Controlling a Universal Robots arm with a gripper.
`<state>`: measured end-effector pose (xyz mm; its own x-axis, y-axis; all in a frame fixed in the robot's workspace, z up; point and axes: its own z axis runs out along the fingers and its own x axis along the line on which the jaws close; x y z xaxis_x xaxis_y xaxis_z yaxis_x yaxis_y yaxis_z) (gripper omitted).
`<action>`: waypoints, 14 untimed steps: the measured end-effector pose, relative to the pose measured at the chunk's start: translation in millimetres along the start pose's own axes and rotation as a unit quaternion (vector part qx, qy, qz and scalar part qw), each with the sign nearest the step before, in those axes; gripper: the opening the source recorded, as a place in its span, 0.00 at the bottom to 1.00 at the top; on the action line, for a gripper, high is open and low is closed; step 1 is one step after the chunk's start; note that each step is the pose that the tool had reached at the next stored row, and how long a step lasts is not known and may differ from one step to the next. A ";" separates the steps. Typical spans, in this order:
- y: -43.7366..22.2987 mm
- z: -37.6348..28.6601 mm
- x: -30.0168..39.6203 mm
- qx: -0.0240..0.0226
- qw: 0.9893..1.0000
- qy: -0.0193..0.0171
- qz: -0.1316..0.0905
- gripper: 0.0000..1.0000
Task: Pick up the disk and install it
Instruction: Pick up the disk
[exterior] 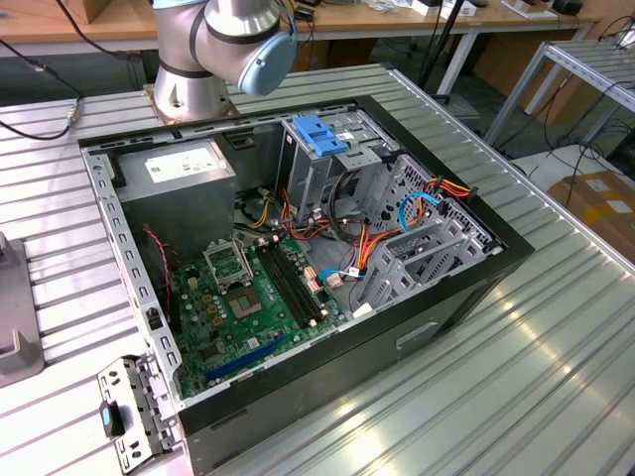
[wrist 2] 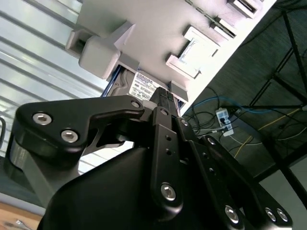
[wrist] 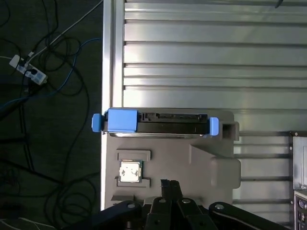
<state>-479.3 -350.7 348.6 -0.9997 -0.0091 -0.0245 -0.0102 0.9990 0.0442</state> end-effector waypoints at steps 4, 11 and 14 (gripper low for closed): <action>0.0 0.0 0.0 0.000 1.000 0.001 -0.017 0.10; 0.0 0.0 0.0 -0.001 0.999 0.002 -0.054 0.10; 0.0 0.0 0.0 -0.002 0.998 0.003 -0.065 0.10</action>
<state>-479.3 -350.7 348.6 -0.9900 -0.1388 -0.0245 -0.1398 0.9892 0.0442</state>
